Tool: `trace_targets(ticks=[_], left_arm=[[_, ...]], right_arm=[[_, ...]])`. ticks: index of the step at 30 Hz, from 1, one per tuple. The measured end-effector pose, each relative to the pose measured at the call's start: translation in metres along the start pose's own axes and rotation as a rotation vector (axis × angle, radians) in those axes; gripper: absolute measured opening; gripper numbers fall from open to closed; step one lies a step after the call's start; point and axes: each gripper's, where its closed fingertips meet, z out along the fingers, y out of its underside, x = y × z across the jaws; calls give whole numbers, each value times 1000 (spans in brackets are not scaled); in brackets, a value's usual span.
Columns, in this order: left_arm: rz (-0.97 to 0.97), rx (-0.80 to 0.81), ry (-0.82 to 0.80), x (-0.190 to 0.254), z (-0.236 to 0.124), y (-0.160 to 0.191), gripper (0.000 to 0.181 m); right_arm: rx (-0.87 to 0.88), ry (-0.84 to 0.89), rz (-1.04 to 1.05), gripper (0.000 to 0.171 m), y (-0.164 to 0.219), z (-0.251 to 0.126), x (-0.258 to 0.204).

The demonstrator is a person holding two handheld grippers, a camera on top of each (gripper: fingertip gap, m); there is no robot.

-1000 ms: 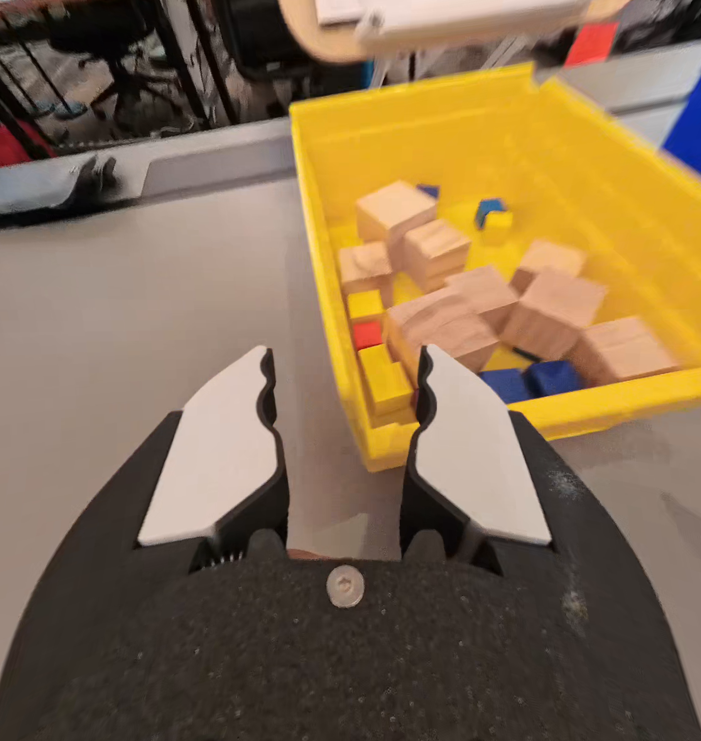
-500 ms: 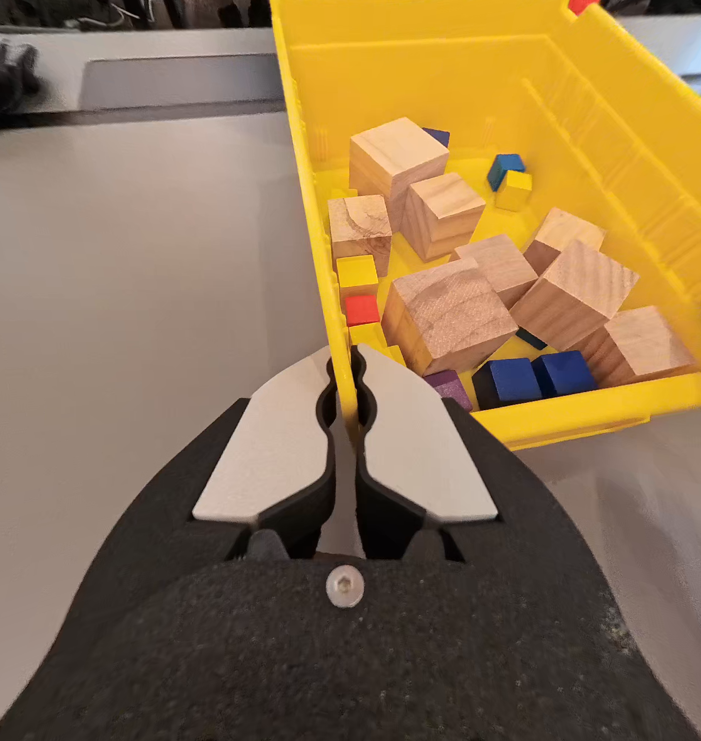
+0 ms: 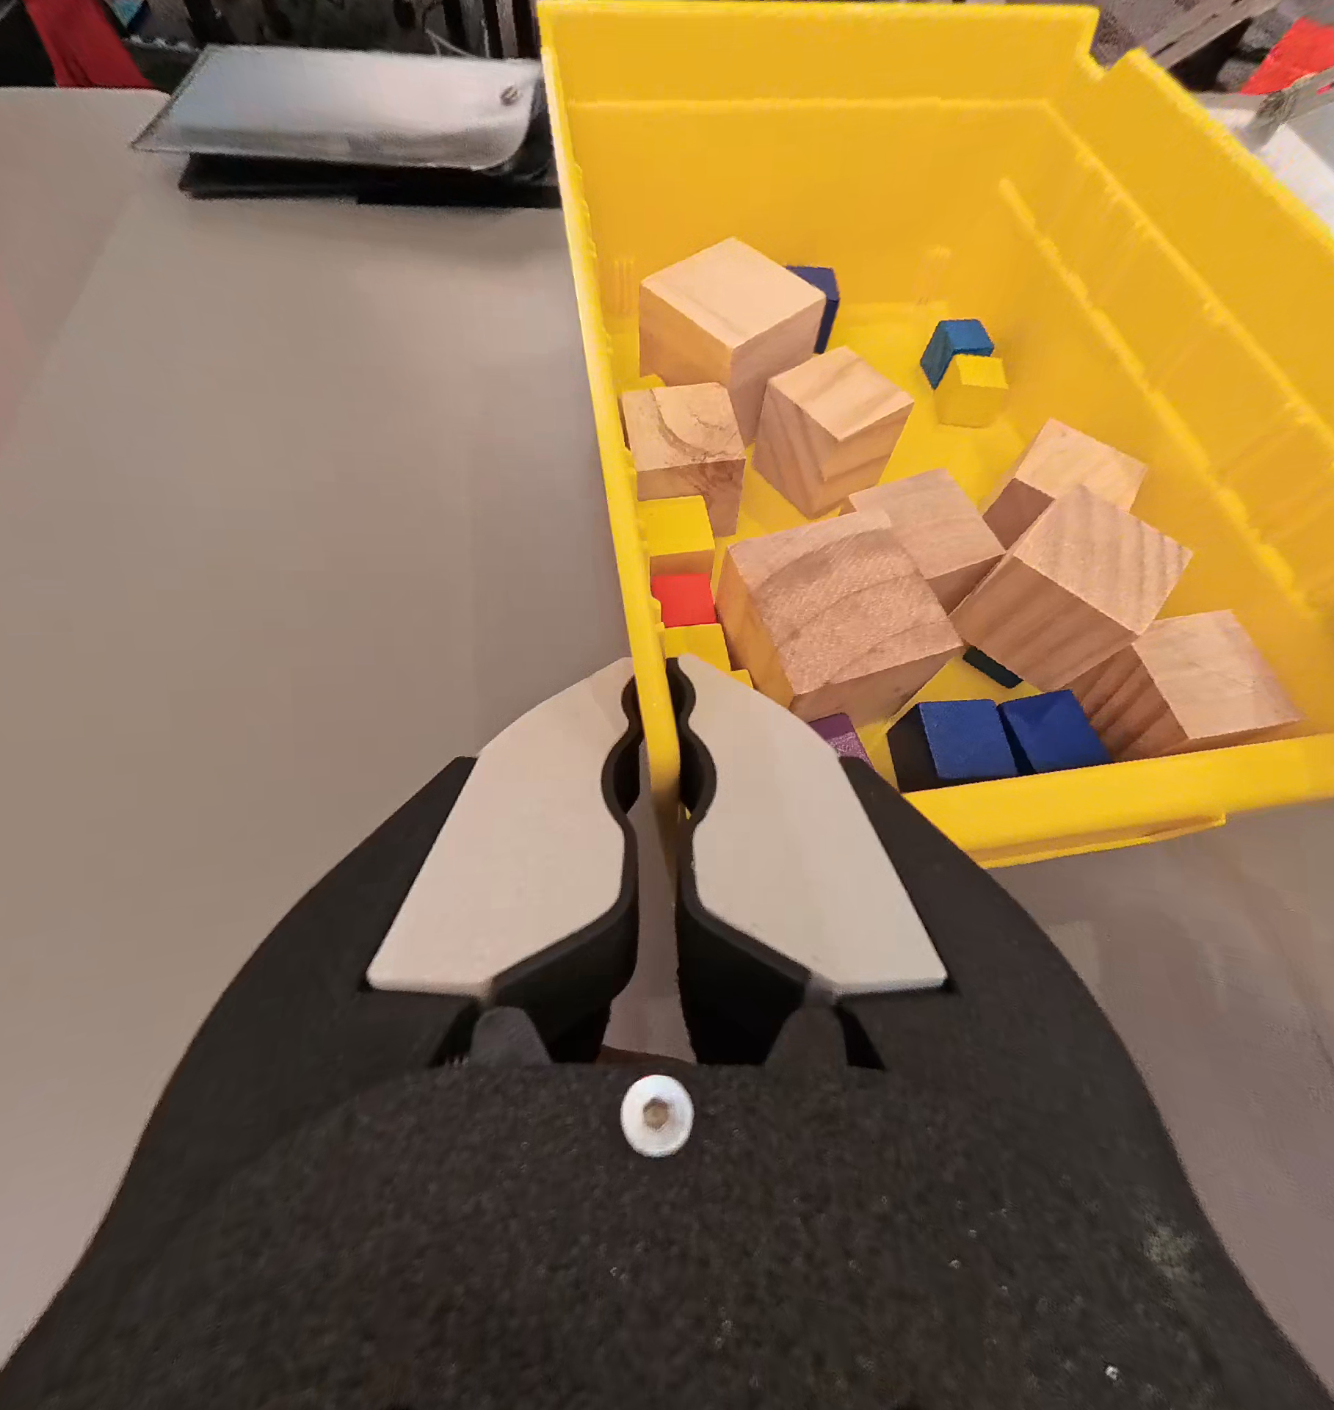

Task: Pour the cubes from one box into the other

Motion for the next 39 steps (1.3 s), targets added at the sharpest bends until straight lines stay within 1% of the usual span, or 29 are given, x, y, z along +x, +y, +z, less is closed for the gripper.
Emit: trace_targets(ticks=[2, 5, 9, 10, 11, 12, 14, 16, 18, 19, 20, 21, 22, 24, 25, 27, 29, 31, 34, 36, 39], left_arm=[[-6, -3, 16, -2, 4, 6, 4], [-12, 14, 28, -5, 6, 5, 4], [-78, 34, 34, -13, 9, 0, 5], [-77, 31, 23, -15, 3, -2, 12], [-75, 48, -1, -17, -7, -9, 32], [-69, 82, -28, -20, -21, -19, 44], [-71, 162, -59, -21, -53, -42, 49], [-82, 226, -7, -4, -79, -58, 49], [-80, 253, 92, 28, -95, -62, 52], [-78, 258, 144, 47, -101, -59, 55], [-74, 261, 181, 65, -106, -53, 55], [-65, 264, 206, 83, -111, -45, 52], [-47, 266, 226, 101, -115, -34, 51], [4, 258, 259, 133, -119, -9, 52], [30, 256, 269, 146, -120, 2, 54], [92, 254, 255, 161, -119, 20, 58], [138, 270, 207, 164, -114, 31, 59], [132, 296, 164, 161, -108, 43, 58], [64, 286, 198, 162, -103, 55, 54], [24, 276, 210, 158, -100, 51, 54], [-14, 243, 225, 152, -95, 51, 58]], right_arm=[[-5, 7, -7, 5, 5, 1, -2], [3, 0, -6, 6, 10, 1, -5], [8, -69, -11, 12, 11, 0, -15], [-10, -98, -15, 12, 11, -2, -16], [-20, -143, -23, 12, 10, -8, -17], [-7, -185, -36, 15, 5, -18, -15], [45, -274, -83, 24, -9, -46, -6], [72, -367, -146, 30, -17, -77, 13], [44, -422, -193, 37, -13, -104, 49], [31, -420, -189, 38, -10, -114, 75], [20, -407, -177, 41, -6, -124, 104], [20, -367, -155, 47, -1, -131, 139], [34, -315, -137, 48, 3, -138, 177], [69, -222, -110, 48, 14, -151, 252], [73, -175, -102, 52, 21, -158, 287], [69, -33, -72, 55, 37, -173, 353], [80, 121, -88, 55, 52, -189, 404], [70, 226, -106, 55, 66, -205, 433], [66, 204, -28, 55, 73, -217, 440], [80, 183, 33, 54, 77, -218, 444], [71, 168, 95, 54, 80, -217, 450]])
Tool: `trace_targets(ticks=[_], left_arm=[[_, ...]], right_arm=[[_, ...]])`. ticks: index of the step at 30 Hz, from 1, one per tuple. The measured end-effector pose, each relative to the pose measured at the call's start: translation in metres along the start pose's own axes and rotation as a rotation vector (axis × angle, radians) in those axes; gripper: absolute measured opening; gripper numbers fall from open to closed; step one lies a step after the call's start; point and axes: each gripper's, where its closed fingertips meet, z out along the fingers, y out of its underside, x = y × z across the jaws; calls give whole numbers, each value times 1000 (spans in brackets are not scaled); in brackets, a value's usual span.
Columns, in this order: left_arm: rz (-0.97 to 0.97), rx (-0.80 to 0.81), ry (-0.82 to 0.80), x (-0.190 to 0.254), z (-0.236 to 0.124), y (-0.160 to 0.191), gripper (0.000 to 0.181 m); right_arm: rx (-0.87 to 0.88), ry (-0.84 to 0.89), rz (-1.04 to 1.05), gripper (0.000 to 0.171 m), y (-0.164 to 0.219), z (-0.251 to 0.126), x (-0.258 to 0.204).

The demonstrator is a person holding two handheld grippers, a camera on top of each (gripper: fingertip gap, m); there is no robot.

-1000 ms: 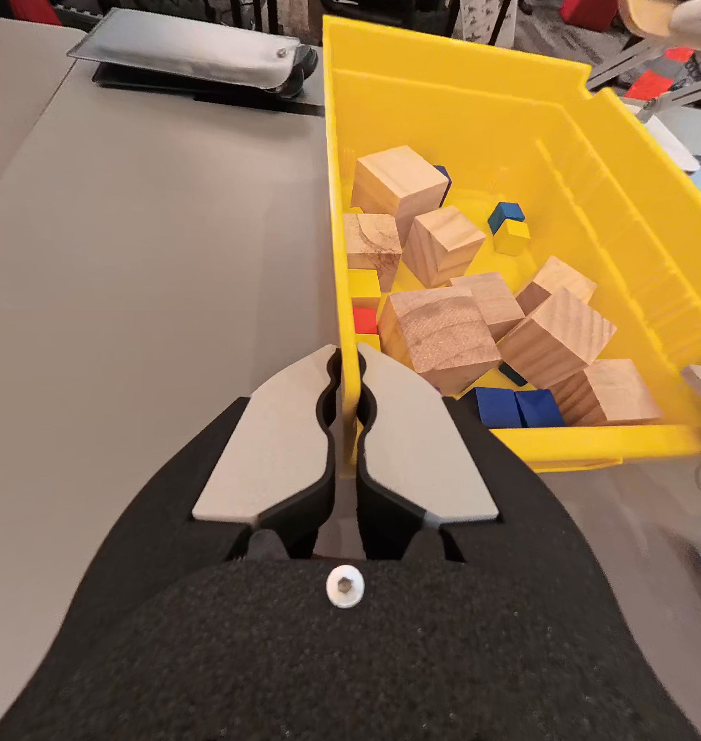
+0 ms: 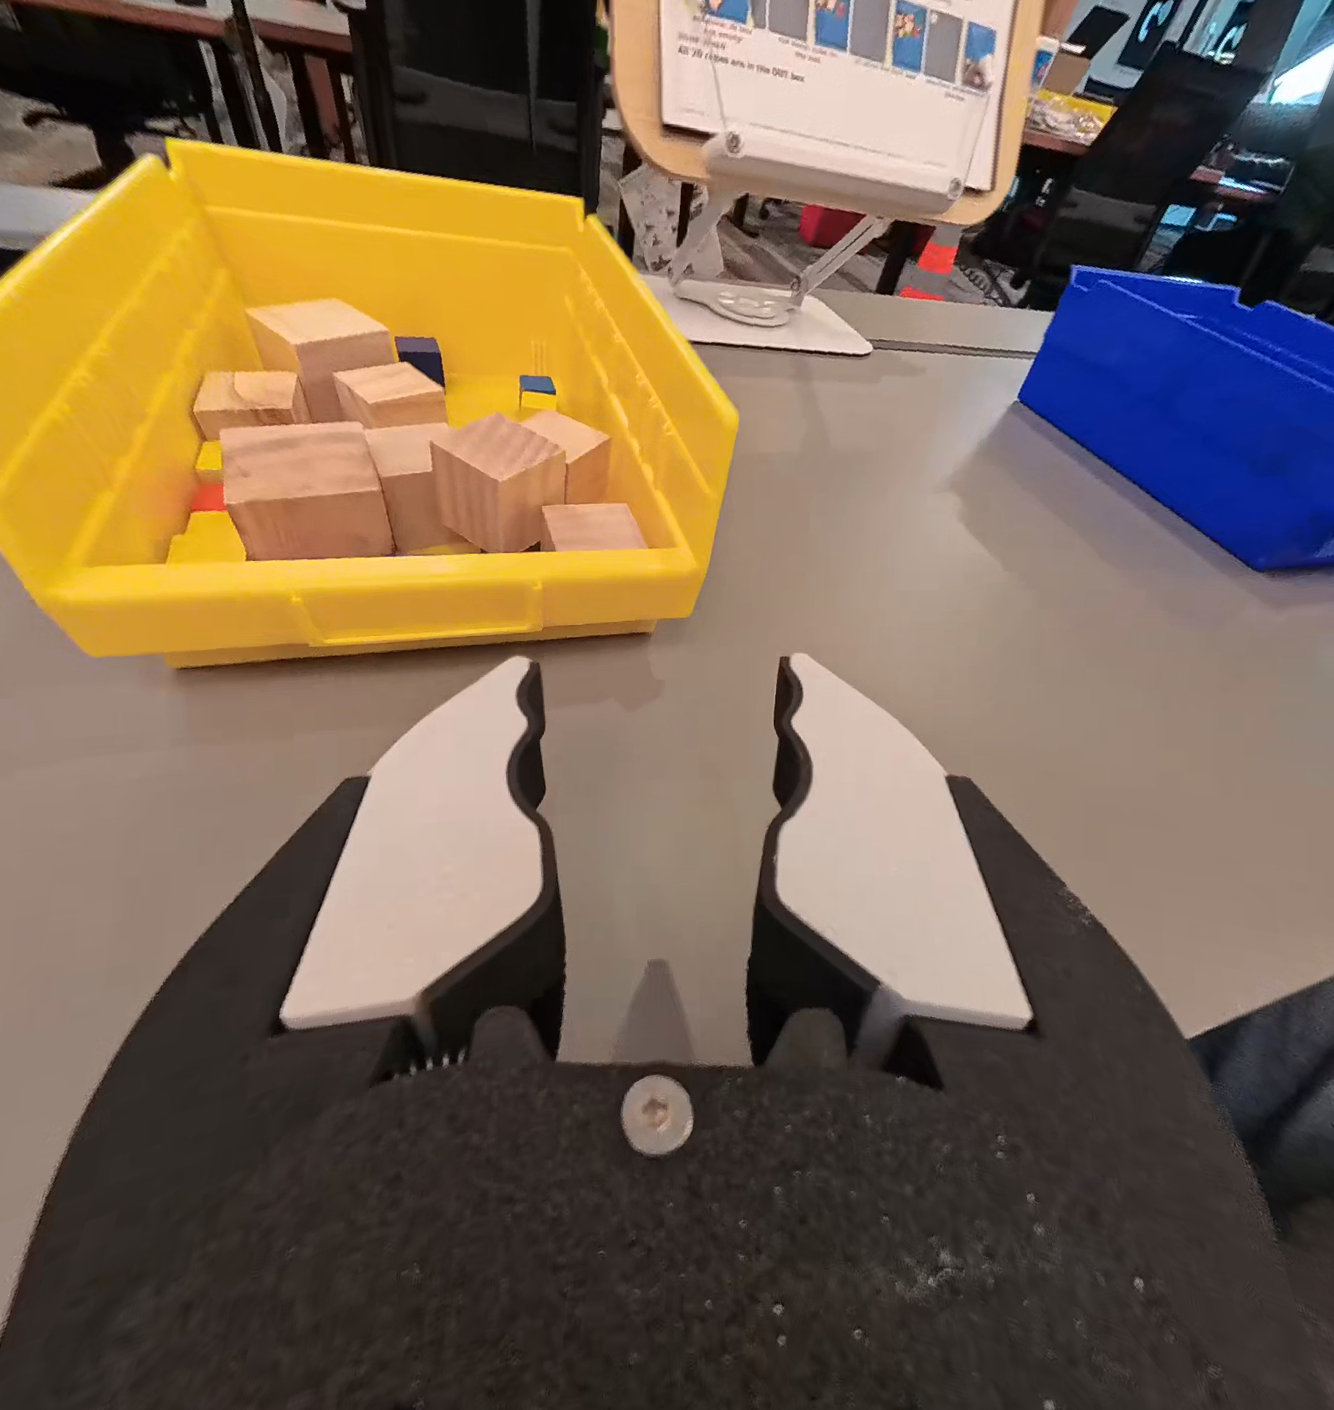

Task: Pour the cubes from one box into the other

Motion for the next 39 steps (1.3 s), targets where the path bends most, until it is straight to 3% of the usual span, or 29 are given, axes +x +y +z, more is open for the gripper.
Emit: trace_targets(ticks=[8, 31, 33, 36, 39], left_arm=[[48, -65, 14, 9, 3, 10, 57], [16, -85, 23, 5, 3, 13, 57], [21, -66, 55, 7, -2, 2, 55], [-1, -118, 233, 12, -12, -38, 55], [-5, -193, 181, -31, -6, -78, 60]], right_arm=[[14, -23, 67, 52, 1, -1, 3], [7, -24, -66, 53, 2, 1, -11], [7, -58, -112, 55, 0, 0, -27], [-11, -189, -187, 60, -4, 1, -81], [-33, -303, -312, 63, -5, 6, -145]])
